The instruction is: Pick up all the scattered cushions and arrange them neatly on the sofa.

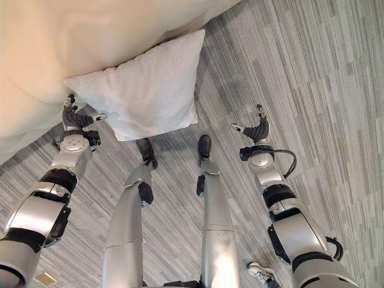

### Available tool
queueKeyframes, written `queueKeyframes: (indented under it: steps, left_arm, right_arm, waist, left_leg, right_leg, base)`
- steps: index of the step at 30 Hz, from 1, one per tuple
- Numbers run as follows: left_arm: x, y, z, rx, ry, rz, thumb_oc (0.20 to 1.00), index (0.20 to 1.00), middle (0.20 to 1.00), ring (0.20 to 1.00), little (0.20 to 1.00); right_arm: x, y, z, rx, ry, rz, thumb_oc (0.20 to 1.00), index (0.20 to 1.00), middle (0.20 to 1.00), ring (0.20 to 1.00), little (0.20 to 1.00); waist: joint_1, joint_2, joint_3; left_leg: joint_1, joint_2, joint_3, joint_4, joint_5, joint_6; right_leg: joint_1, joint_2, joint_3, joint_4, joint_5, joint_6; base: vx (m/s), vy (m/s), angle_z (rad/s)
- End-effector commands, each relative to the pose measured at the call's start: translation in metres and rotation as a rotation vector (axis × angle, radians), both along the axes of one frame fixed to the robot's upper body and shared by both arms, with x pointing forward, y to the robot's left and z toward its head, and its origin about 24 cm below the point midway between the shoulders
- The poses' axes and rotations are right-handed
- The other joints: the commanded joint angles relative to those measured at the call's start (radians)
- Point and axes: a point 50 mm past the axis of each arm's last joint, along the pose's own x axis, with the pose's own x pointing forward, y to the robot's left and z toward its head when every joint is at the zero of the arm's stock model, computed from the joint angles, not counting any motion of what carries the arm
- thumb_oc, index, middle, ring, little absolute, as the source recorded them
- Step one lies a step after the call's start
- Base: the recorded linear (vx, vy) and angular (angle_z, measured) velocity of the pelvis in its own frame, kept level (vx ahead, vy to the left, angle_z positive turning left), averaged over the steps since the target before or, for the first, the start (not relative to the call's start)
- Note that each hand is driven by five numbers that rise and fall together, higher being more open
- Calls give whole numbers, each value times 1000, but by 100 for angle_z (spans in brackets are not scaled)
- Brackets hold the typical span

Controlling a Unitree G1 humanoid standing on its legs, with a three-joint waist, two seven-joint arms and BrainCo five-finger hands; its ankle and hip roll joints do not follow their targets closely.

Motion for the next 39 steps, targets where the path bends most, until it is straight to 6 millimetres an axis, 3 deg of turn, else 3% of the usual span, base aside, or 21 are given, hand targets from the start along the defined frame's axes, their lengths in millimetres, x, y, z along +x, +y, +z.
queueKeyframes:
  steps: [1,15,20,24,25,28,35,39]
  left_arm:
    - [-12,20,-14,28,45,45,1000,1000,1000,1000,1000]
    - [-17,18,-26,-2,51,54,1000,1000,1000,1000,1000]
    - [-10,14,-8,28,15,25,1000,1000,1000,1000,1000]
    - [-6,15,4,43,-11,23,1000,1000,1000,1000,1000]
    - [-3,17,17,45,-44,34,1000,1000,1000,1000,1000]
    - [-2,18,26,56,-65,40,1000,1000,1000,1000,1000]
    - [3,13,46,101,-112,13,1000,1000,1000,1000,1000]
    - [13,-10,57,147,-133,-67,1000,1000,1000,1000,1000]
  right_arm:
    - [-10,-15,-5,-33,-13,-20,1000,1000,1000,1000,1000]
    - [-11,-13,2,-29,-53,-3,1000,1000,1000,1000,1000]
    - [-6,-8,30,-38,-161,26,1000,1000,1000,1000,1000]
    - [-5,-6,41,-34,-205,41,1000,1000,1000,1000,1000]
    - [-6,-3,57,-31,-274,58,1000,1000,1000,1000,1000]
    - [-9,-1,70,-39,-339,72,1000,1000,1000,1000,1000]
    - [-15,2,84,-52,-416,100,1000,1000,1000,1000,1000]
    - [-18,7,87,-71,-437,127,1000,1000,1000,1000,1000]
  waist:
    - [8,-5,-38]
    - [27,-5,-62]
    - [20,-13,-66]
    - [15,-16,-64]
    - [6,-22,-55]
    - [-5,-25,-45]
    - [-18,-27,-42]
    - [-25,-21,-47]
  left_leg:
    - [-3,0,-85,139,-219,-42]
    - [-54,-22,-106,137,-223,-32]
    - [-107,-19,-115,185,-236,-31]
    - [-134,-15,-116,211,-245,-30]
    - [-179,-11,-119,252,-257,-28]
    - [-214,-7,-116,291,-269,-26]
    - [-286,-9,-115,351,-294,-16]
    - [-315,-7,-114,377,-296,-9]
  right_leg:
    - [41,-1,60,-52,-10,60]
    - [-11,-12,50,-35,-26,63]
    - [-58,-11,49,1,-37,61]
    - [-85,-8,48,19,-39,62]
    - [-124,-1,51,44,-41,64]
    - [-158,4,53,72,-46,64]
    - [-235,16,62,116,-52,67]
    - [-277,31,76,148,-64,56]
  base:
    - [38,28,-2]
    - [15,5,1]
    - [0,0,0]
    - [18,1,0]
    - [38,8,-1]
    - [35,17,-7]
    - [32,17,-7]
    - [28,-36,-6]
